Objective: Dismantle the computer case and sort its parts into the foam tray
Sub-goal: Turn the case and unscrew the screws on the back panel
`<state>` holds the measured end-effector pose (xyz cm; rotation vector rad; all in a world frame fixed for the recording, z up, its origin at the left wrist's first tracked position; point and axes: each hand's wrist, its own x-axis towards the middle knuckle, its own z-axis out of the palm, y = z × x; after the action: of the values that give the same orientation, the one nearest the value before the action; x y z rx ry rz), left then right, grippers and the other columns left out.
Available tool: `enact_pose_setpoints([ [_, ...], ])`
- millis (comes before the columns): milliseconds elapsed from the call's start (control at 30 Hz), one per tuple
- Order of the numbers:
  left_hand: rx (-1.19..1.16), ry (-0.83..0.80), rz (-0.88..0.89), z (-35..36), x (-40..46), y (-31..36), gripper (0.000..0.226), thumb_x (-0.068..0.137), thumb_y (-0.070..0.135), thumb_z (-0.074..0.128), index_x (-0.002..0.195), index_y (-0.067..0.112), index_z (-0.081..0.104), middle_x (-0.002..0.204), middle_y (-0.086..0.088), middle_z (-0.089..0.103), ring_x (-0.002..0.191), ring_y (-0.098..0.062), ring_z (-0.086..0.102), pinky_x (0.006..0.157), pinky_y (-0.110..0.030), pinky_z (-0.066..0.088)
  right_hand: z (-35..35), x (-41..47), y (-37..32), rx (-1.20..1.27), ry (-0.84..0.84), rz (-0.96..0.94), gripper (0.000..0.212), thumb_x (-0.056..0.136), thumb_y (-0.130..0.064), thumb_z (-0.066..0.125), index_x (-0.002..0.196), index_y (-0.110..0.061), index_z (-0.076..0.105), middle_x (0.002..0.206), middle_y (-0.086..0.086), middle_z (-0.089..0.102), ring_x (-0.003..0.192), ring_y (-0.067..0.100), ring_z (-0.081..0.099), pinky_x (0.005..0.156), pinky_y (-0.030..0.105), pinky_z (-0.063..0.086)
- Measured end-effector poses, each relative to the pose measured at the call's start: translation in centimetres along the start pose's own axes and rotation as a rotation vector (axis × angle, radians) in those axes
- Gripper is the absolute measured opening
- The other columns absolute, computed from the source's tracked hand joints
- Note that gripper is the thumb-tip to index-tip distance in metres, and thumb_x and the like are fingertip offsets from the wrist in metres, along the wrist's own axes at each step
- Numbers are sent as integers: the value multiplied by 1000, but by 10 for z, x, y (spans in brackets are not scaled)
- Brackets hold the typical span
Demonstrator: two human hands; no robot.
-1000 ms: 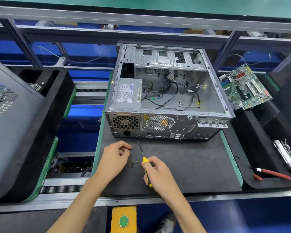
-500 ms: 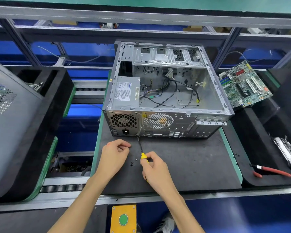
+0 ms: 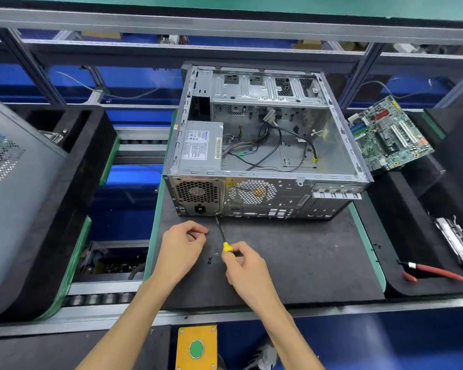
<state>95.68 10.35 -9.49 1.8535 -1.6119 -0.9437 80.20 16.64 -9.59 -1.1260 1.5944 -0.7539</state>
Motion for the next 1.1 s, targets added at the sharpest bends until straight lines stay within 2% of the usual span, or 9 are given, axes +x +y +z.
enact_pose_setpoints([
  [133,2,-7,6,0,0,1,21,89,8,65,88,26,75,72,9,68,64,5,58,58,-5,42,3,0,-4,-35,46,-28,10,101,-29,55,95,-23,61,45,-10,49,42,3,39,41,14,30],
  [400,20,-21,-1,1,0,3,15,91,16,66,92,28,75,79,12,69,65,0,59,59,-6,42,1,-4,-5,-61,39,-6,9,101,-30,55,95,-25,59,48,-15,51,43,1,42,41,14,31],
  [533,83,-44,-3,7,3,13,11,92,33,66,99,35,74,86,17,69,84,-6,63,80,-32,55,2,-3,-7,-56,42,-11,9,101,-27,55,93,-24,58,47,-15,52,42,1,42,41,14,31],
  [633,71,-44,-29,10,8,25,6,90,39,69,83,39,69,82,21,67,87,-8,65,82,-37,56,3,-5,-8,-51,43,-14,8,101,-25,55,93,-24,58,46,-14,51,42,2,42,40,14,31],
  [733,35,-55,-122,11,17,28,17,85,44,74,72,34,69,78,16,70,86,-11,66,82,-38,56,5,-6,-9,-61,51,-12,7,101,-26,55,96,-23,58,47,-13,51,42,2,42,41,15,31],
  [833,84,-111,-171,14,21,30,33,79,53,76,60,27,72,70,11,71,77,-11,65,75,-34,54,9,-8,-10,-100,77,-12,8,101,-29,54,98,-23,58,53,-8,54,46,2,45,44,18,31],
  [933,62,-120,-184,16,24,31,37,83,43,75,53,22,71,61,6,69,69,-16,64,69,-34,53,11,-8,-16,-157,57,32,19,102,-40,51,98,-24,59,68,-6,61,55,4,52,50,21,36],
  [1033,-17,-133,-204,14,28,31,40,85,33,75,48,19,69,59,3,70,74,-23,67,79,-40,55,10,-3,-24,-144,-12,152,40,105,-48,40,87,-25,67,72,-8,62,69,11,59,63,29,44],
  [1100,-25,-118,-211,14,26,31,41,85,32,75,46,20,68,60,3,70,78,-24,68,82,-41,55,7,-3,-27,-81,-65,216,44,106,-44,39,78,-28,69,63,-14,58,58,-1,57,56,19,44],
])
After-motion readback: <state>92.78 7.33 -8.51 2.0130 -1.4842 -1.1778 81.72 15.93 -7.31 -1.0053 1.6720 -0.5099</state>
